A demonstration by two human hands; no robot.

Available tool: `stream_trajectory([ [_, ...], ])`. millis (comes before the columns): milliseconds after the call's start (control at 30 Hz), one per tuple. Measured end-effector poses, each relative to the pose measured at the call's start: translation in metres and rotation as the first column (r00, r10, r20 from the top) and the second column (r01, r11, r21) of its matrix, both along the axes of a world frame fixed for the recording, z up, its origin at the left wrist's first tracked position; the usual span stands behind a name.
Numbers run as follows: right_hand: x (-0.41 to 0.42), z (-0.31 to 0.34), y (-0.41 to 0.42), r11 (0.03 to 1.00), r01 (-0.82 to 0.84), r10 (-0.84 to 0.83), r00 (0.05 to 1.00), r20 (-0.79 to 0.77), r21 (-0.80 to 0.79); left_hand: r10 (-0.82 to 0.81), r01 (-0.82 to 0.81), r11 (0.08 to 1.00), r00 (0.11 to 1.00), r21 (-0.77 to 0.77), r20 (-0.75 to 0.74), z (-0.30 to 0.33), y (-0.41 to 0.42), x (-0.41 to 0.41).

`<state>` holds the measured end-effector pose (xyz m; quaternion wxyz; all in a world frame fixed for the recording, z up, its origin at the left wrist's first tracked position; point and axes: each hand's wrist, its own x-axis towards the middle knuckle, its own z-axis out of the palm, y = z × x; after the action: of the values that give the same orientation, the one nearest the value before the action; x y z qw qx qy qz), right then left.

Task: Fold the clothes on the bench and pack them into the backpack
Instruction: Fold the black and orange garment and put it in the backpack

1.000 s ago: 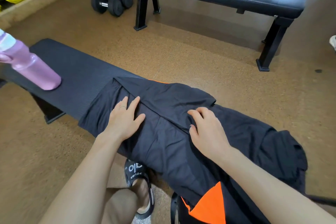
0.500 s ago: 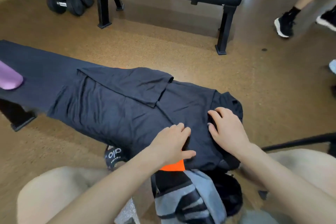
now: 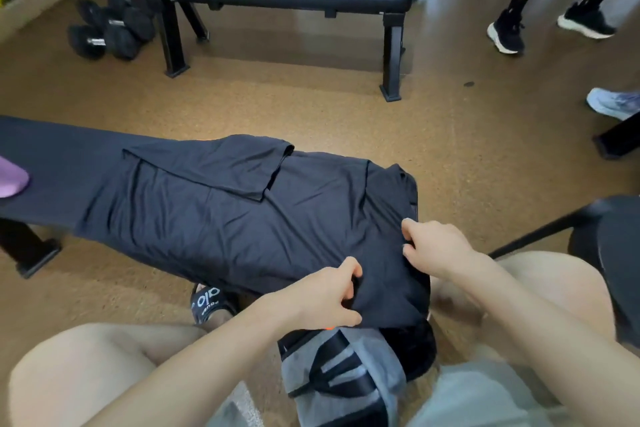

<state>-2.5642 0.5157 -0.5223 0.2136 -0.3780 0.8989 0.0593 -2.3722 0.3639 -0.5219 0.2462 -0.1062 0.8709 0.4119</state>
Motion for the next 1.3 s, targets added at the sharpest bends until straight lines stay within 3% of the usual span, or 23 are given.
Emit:
stream_trajectory([
  [67,-0.002,0.002,0.003,0.997,0.069,-0.071,0.992,0.100,0.025,0.006,-0.007,0.999,0.999,0.035,0.033,-0.003,0.003,0.001],
  [133,-0.002,-0.002,-0.002,0.983,0.144,-0.132,0.986,0.102,-0.115,0.017,-0.018,1.000,0.999,-0.025,-0.033,-0.007,0.002,-0.005],
  [233,-0.005,-0.010,-0.019,0.885,0.334,-0.292,0.941,0.174,-0.323,-0.067,-0.041,0.946,0.946,-0.322,-0.318,-0.011,-0.007,-0.017],
  [300,-0.013,-0.018,-0.031,0.803,0.463,-0.398,0.886,0.239,-0.376,-0.162,-0.066,0.872,0.896,-0.485,-0.413,-0.015,-0.014,-0.027],
  [400,-0.030,-0.029,-0.042,0.680,0.592,-0.526,0.805,0.276,-0.432,-0.190,-0.018,0.775,0.947,-0.632,-0.260,-0.020,-0.023,-0.041],
  [500,-0.042,-0.030,-0.046,0.604,0.677,-0.546,0.736,0.400,-0.421,-0.118,0.013,0.794,0.984,-0.608,-0.133,-0.025,-0.023,-0.051],
  [600,-0.048,-0.026,-0.052,0.623,0.661,-0.485,0.746,0.457,-0.417,-0.113,-0.047,0.775,0.971,-0.630,-0.212,-0.024,-0.015,-0.061],
  [667,-0.053,-0.022,-0.056,0.581,0.676,-0.447,0.731,0.516,-0.454,-0.091,-0.087,0.804,0.960,-0.588,-0.266,-0.025,-0.009,-0.068],
  [767,-0.065,-0.009,-0.055,0.306,0.857,-0.401,0.512,0.760,-0.415,-0.112,-0.023,0.822,0.973,-0.569,-0.201,-0.031,-0.005,-0.075],
  [833,-0.070,0.000,-0.044,0.144,0.956,-0.293,0.288,0.912,-0.255,-0.126,0.007,0.813,0.978,-0.582,-0.164,-0.034,-0.008,-0.075],
  [867,-0.073,-0.002,-0.036,0.108,0.978,-0.235,0.197,0.952,-0.176,-0.124,0.005,0.816,0.978,-0.578,-0.168,-0.035,-0.009,-0.075],
  [933,-0.076,-0.004,-0.021,0.117,0.992,-0.130,0.068,0.989,-0.053,-0.117,-0.021,0.829,0.971,-0.559,-0.209,-0.034,-0.011,-0.075],
  [1033,-0.076,-0.007,-0.014,0.206,0.977,-0.035,-0.054,0.998,0.060,-0.122,-0.036,0.841,0.960,-0.540,-0.254,-0.033,-0.015,-0.073],
  [1133,-0.075,-0.005,-0.028,0.249,0.968,-0.067,-0.004,0.998,0.021,-0.251,0.077,0.783,0.947,-0.617,-0.200,-0.037,-0.016,-0.067],
  [1300,-0.082,-0.015,-0.060,0.200,0.950,-0.332,0.295,0.896,-0.239,-0.344,0.206,0.712,0.936,-0.671,-0.078,-0.040,-0.014,-0.056],
])
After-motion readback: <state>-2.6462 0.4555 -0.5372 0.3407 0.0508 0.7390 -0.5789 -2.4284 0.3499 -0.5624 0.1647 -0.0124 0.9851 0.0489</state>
